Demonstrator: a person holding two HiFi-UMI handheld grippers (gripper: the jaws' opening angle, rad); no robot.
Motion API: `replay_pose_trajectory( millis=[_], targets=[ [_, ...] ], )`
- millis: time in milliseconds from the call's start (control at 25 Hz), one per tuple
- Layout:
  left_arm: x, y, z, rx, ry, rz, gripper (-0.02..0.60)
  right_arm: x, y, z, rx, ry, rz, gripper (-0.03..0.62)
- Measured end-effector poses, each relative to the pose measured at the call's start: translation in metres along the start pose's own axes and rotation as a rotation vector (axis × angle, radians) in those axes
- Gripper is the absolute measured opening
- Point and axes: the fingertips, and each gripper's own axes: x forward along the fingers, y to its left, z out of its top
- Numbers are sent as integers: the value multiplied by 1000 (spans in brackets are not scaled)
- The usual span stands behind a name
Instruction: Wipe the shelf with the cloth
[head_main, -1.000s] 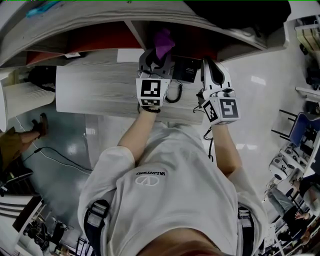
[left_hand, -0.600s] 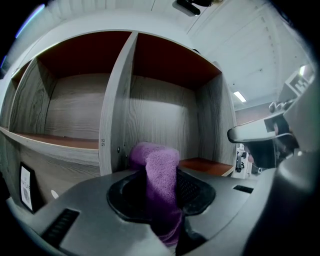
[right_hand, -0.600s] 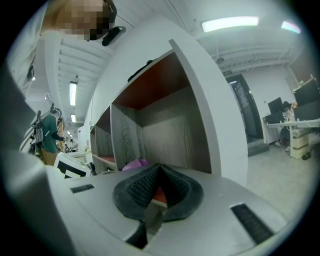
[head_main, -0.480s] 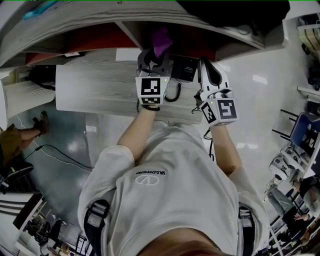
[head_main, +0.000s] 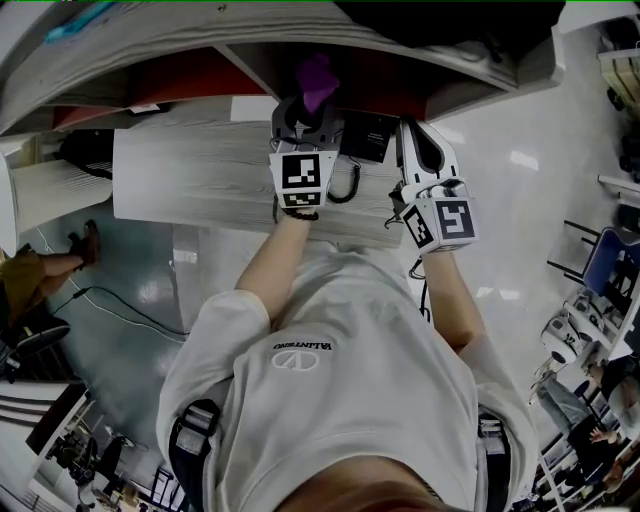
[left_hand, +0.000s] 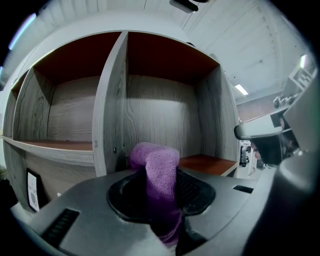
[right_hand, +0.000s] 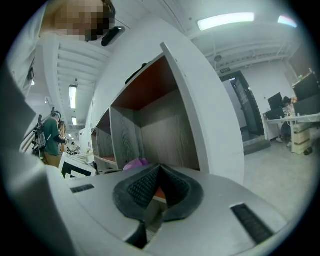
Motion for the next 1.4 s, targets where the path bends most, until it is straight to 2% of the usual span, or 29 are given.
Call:
replay_pose_trajectory(
  millis=[480, 1400],
  targets=[
    [2, -8, -1, 1, 7, 7, 107, -7, -5, -4, 13, 7, 10, 0],
    [15, -77, 5, 6, -2, -101, 106, -33, -28, 0, 5, -7, -32, 0]
  ],
)
